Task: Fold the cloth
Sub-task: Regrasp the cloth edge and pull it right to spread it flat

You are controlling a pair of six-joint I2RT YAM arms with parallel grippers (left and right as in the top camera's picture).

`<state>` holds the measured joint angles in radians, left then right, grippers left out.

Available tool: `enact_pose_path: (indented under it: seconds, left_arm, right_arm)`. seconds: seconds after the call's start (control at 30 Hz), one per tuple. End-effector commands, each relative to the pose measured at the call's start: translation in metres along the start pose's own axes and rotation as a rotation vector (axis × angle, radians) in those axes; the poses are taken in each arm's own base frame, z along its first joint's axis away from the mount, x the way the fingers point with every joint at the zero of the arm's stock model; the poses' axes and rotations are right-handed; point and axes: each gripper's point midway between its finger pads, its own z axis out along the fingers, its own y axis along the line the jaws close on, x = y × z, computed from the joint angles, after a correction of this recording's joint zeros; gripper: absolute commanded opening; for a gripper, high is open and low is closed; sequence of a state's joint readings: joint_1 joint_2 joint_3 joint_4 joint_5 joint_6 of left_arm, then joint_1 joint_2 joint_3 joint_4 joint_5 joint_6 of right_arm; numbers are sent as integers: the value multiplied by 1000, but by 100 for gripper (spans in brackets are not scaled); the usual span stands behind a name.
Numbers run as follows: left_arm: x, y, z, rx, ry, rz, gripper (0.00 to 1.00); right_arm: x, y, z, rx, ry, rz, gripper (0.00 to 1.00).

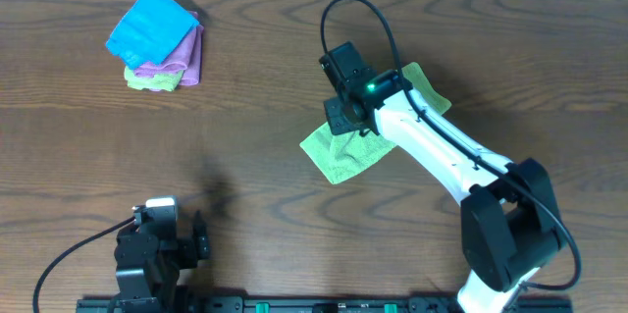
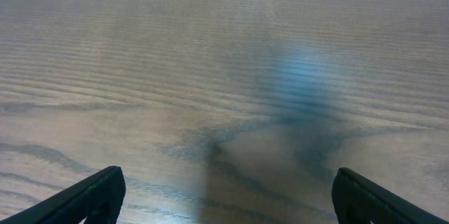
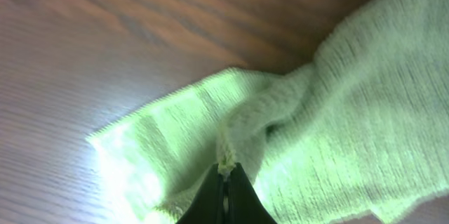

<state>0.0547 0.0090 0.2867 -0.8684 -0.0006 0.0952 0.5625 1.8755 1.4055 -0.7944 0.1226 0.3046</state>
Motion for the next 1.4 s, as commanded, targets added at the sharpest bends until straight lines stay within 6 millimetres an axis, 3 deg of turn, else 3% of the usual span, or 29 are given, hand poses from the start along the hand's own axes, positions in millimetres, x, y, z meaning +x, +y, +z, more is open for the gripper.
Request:
enact_pose_path:
  seconds: [0.0,0.37,0.57,0.8,1.13,1.17,1.23,1.37]
  left_arm:
    - [6,-1,1,2,18,17,95]
    - [6,-1,1,2,18,17,95]
    - [6,-1,1,2,18,17,95]
    - [6,-1,1,2,18,17,95]
    - [6,-1,1,2,18,17,95]
    - [6,-1,1,2,18,18,95]
    - [6,-1,1,2,18,17,95]
    - [6,-1,1,2,18,17,95]
  right_arm:
    - [6,-12,-17,79,-1,50,1]
    - [68,-58,-74,273,151,248,2]
    - [112,-71,-71,348,262,328,2]
    - [177,-76,-73,287,307,460,2]
    - [242,-87,-63,307,331,680,5]
    - [245,-88,-62,314,336,693,11]
    - [246,-89,-61,320,332,698,37]
    - [242,-90,-63,309,298,700,50]
